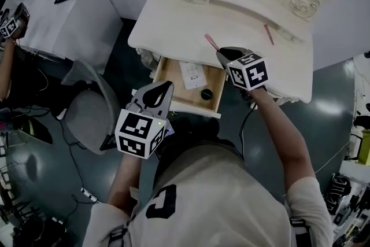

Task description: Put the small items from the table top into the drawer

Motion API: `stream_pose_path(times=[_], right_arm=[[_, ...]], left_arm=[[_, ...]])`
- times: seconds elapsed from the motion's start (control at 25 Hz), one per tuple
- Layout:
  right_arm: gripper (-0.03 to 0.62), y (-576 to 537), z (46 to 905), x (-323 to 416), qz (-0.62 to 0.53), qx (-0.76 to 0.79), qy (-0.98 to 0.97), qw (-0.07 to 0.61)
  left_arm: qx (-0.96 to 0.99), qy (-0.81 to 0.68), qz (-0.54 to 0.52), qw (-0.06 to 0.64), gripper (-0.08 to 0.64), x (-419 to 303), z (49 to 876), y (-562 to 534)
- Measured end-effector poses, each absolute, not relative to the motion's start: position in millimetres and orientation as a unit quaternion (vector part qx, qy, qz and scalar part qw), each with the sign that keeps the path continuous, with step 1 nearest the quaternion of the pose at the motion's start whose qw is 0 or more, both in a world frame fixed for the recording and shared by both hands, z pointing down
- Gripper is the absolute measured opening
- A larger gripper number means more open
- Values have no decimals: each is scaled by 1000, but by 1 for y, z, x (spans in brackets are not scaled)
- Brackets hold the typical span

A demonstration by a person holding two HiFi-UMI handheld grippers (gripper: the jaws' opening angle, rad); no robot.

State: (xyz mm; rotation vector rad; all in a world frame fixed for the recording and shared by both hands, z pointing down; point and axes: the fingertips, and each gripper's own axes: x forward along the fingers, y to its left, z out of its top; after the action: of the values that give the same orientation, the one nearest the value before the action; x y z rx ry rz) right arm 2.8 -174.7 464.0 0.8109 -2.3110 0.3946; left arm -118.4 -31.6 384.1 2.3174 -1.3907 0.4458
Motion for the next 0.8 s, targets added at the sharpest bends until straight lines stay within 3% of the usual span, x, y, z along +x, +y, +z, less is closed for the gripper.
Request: stream_pose_path(times=[0.8], right_arm=[[57,-147,505,-48,161,226,-896,346]], left_arm=[[822,-503,156,219,57,-124,392,-51]])
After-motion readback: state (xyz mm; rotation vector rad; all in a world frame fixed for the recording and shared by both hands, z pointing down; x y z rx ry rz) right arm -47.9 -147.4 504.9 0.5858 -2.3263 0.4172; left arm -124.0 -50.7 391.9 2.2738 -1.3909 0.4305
